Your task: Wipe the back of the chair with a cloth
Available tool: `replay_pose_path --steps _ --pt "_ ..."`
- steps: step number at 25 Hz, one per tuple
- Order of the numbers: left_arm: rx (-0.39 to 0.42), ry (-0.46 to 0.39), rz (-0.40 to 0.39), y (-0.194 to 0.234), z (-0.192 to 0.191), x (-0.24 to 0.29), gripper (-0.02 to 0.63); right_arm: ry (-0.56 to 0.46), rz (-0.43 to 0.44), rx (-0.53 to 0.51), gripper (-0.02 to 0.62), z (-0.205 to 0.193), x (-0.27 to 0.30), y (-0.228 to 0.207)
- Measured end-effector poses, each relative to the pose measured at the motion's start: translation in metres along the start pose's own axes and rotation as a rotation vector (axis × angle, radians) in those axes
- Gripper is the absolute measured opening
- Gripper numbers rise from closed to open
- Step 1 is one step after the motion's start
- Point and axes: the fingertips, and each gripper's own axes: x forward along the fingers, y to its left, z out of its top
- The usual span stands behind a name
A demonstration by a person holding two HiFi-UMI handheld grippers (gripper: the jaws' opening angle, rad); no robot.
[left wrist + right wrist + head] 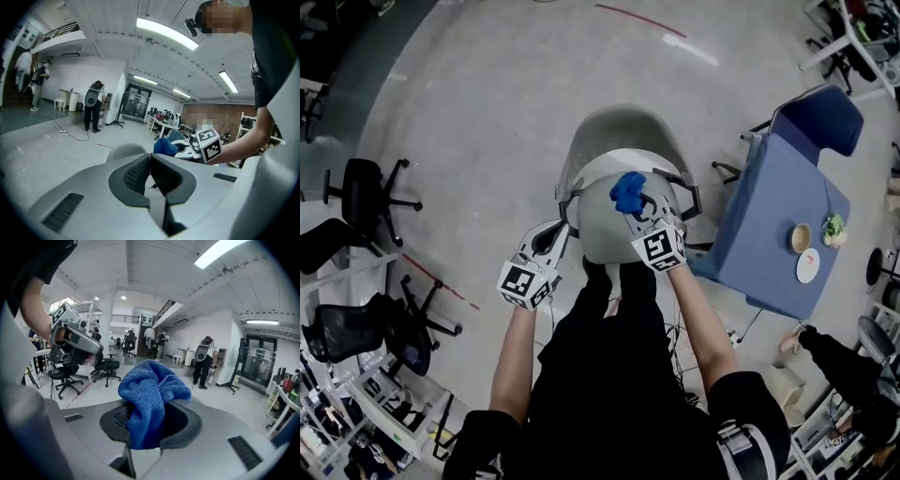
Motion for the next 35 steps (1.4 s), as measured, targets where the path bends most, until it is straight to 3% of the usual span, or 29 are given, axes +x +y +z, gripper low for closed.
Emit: replay_pose_path --steps 16,28,35 --pt "-0.081 -0.012 0.044 0.054 -0.025 0.063 0.025 -0.016 0.1 -0.053 0.137 -0.033 0.122 -0.037" --pt "-0.127 -0.026 0.089 0.083 -0.055 0.092 0.025 -0.031 0.129 -0.171 0.137 -0.046 0.21 -0.045" --pt "-0.144 -0.015 0.075 0.087 -0.063 0.108 0.025 -0.015 0.114 -0.18 0.135 -0.052 0.243 -0.059"
